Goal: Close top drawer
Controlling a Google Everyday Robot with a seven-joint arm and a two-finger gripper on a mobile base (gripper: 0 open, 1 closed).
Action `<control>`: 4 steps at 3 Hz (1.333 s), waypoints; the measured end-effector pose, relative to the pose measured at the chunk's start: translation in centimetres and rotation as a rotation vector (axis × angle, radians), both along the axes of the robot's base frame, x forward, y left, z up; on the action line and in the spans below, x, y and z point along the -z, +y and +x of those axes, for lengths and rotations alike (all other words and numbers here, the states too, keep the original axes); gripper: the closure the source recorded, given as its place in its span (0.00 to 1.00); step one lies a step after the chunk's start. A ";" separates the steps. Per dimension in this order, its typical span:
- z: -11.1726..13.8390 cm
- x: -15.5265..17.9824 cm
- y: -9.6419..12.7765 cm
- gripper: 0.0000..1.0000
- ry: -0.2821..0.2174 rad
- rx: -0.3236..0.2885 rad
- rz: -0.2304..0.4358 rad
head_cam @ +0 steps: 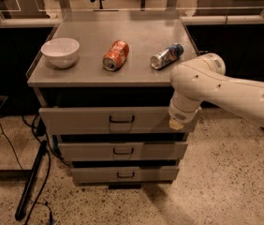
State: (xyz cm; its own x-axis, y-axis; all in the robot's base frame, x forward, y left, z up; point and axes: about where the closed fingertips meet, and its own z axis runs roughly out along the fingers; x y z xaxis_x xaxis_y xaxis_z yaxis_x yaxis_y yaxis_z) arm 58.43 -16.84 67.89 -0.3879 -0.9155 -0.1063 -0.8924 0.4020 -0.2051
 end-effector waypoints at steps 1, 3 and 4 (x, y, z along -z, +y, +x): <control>0.0 0.0 0.0 0.17 0.000 0.000 0.000; 0.0 0.0 0.0 0.19 0.000 0.000 0.000; 0.0 0.0 0.0 0.15 0.000 0.000 0.000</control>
Offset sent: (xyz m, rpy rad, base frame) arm 0.0000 0.0000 0.0000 0.0000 0.0000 0.0000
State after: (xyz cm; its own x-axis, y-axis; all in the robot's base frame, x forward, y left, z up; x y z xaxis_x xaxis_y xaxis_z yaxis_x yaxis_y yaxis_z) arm 58.43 -16.84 67.88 -0.3879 -0.9156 -0.1061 -0.8925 0.4019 -0.2049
